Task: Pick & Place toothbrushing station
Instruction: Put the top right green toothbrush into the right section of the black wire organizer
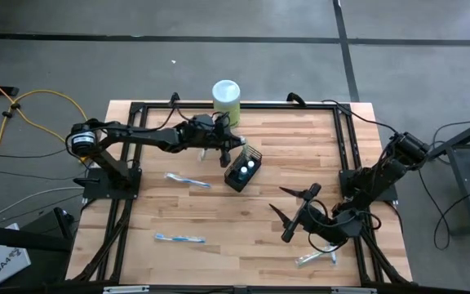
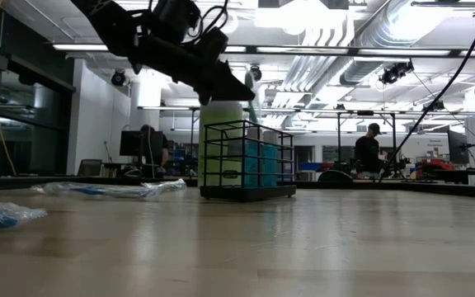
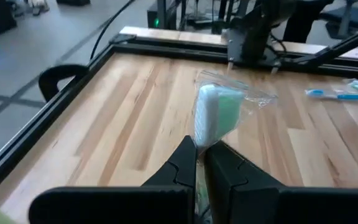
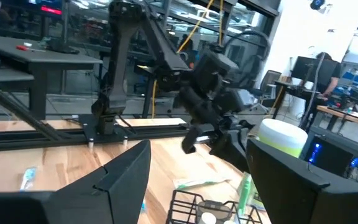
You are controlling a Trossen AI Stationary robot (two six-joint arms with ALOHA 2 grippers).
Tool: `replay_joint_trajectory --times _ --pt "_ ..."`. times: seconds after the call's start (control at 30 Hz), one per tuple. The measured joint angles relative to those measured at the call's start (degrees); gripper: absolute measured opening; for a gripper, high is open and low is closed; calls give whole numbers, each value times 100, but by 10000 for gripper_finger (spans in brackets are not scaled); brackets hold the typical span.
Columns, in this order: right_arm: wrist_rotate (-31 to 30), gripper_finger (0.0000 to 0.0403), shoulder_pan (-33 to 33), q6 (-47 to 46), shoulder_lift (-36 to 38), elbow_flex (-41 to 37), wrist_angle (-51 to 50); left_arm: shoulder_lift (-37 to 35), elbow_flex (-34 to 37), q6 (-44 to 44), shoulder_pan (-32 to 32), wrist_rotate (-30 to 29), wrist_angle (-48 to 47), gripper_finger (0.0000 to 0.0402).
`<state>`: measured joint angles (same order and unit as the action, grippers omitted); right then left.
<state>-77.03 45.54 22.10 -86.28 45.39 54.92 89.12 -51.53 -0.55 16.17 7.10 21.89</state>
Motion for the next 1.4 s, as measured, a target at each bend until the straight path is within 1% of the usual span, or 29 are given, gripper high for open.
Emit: replay_joint_trajectory --times 0.3,0.6,0.77,1.0,1.2,1.4 --pt "63 256 4 -5 0 0 -68 83 -22 61 112 69 -152 5" --pt "73 256 4 -4 0 0 -73 81 -22 46 144 67 -37 5" --pt "89 256 4 -4 0 0 -71 81 -22 19 60 63 19 8" --pt "92 256 3 -4 0 0 -73 81 -22 1 10 24 19 48" --pt "93 256 3 -4 0 0 -71 81 -20 163 64 471 0 77" --pt "109 256 4 -4 0 0 -72 81 -20 155 68 526 -3 101"
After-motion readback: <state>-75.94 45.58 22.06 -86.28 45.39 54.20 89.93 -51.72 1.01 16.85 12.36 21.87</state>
